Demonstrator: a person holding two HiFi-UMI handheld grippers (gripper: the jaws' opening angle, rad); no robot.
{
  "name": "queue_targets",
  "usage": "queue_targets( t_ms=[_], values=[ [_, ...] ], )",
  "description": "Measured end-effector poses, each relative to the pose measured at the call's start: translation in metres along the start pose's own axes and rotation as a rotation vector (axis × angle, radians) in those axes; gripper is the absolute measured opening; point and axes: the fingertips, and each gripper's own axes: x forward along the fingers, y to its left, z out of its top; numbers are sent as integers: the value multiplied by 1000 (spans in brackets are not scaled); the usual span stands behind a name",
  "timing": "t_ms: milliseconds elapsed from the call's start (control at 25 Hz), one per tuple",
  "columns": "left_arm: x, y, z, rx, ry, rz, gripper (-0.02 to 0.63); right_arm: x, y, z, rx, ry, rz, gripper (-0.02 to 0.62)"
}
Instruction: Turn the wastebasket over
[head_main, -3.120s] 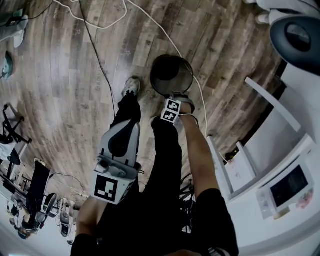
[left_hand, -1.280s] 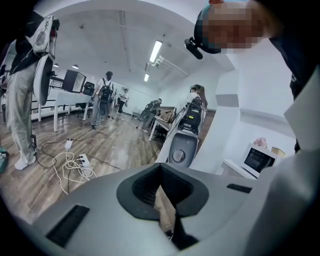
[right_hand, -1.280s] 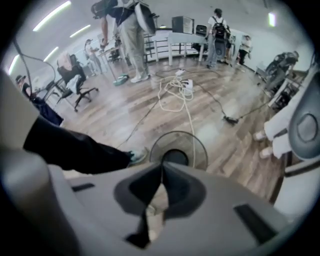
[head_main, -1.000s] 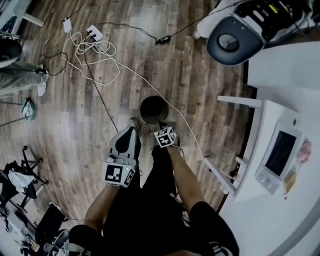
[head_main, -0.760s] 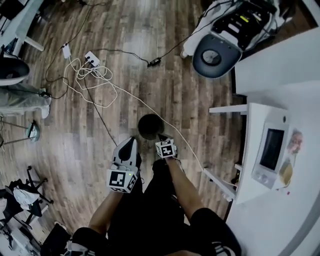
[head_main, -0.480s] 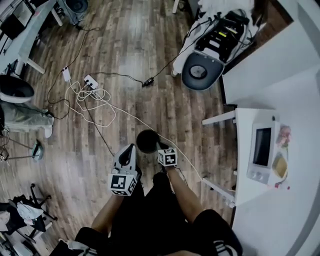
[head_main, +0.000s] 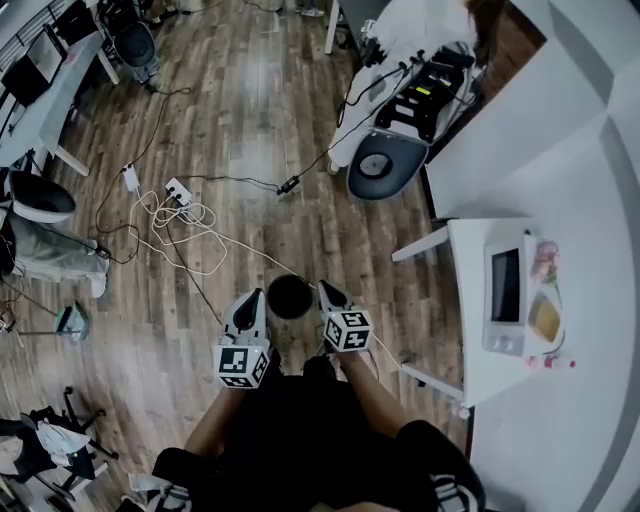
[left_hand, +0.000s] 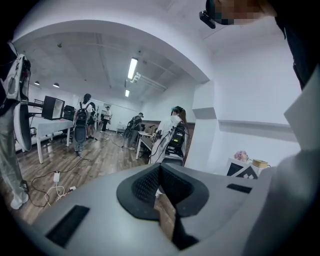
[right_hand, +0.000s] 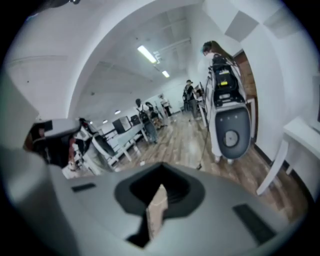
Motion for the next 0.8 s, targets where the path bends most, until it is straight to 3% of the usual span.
queue_targets(
  t_ms=[280, 480, 800],
  values=[
    [-11, -19, 11, 49, -25, -7, 34, -64, 28, 53, -19, -196, 57, 32],
    [-15, -25, 7, 71, -26, 17, 34, -102, 40, 57, -43, -236, 90, 32],
    [-4, -20, 12, 95, -35, 14, 34, -104, 35, 54, -2, -235, 76, 32]
  ],
)
